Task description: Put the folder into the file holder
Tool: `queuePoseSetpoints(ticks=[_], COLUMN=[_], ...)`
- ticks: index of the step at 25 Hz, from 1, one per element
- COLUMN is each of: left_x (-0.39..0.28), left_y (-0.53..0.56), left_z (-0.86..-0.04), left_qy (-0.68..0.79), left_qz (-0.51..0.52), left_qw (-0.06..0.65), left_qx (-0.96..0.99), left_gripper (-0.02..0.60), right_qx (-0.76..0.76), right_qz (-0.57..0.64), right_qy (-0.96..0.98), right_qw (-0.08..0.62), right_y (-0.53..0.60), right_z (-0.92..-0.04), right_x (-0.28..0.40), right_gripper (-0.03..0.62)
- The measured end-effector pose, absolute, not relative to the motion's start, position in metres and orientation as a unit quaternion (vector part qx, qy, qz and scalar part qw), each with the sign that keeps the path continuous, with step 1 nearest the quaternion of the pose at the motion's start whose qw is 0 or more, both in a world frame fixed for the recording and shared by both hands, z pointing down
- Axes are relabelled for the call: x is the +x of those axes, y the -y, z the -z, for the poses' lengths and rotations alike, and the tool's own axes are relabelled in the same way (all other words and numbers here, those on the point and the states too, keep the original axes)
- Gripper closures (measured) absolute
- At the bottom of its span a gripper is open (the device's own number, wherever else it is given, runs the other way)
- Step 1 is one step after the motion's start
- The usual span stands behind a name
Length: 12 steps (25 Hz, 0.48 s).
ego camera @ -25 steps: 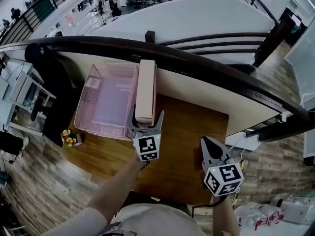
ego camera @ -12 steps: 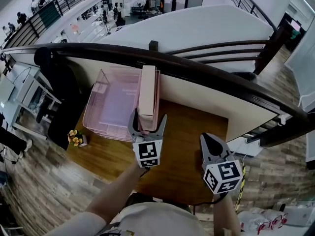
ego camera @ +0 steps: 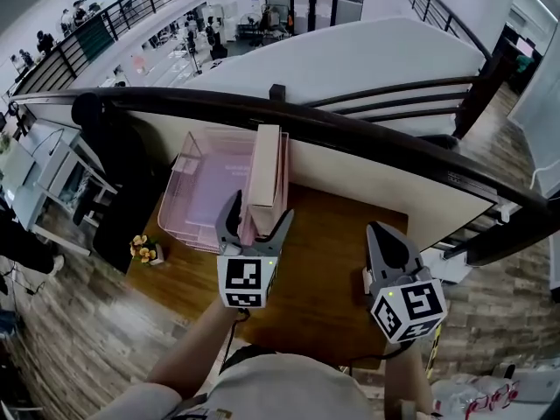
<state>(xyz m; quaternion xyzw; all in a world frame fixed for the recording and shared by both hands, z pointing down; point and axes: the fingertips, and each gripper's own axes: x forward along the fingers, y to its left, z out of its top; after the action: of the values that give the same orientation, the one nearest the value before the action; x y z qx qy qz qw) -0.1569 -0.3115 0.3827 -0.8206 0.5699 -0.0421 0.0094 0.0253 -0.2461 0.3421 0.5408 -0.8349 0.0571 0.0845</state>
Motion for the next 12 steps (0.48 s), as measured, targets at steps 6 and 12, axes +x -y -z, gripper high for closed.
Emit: queuePoseSetpoints(ticks=[6,12], left_x=[-0.174,-0.197], left_y=[0.287,0.261], left_z=[-0.341,-0.312], left_qy=[-0.545,-0.535], left_qz=[0.026,0.021], left_qw=[0.009,0.022], left_qx=[-0.838,-0.844], left_gripper=[0.247,0.358], right_qx=[0.542,0.545], right_qz=[-0.023,-0.006], right_qy=[0.838,0.838], right_qw=[0.060,0.036], right_y=[0.238,0.225], right_z=[-0.307,-0.281], right_x=[0.019,0.013], right_gripper=[0.591,0.591])
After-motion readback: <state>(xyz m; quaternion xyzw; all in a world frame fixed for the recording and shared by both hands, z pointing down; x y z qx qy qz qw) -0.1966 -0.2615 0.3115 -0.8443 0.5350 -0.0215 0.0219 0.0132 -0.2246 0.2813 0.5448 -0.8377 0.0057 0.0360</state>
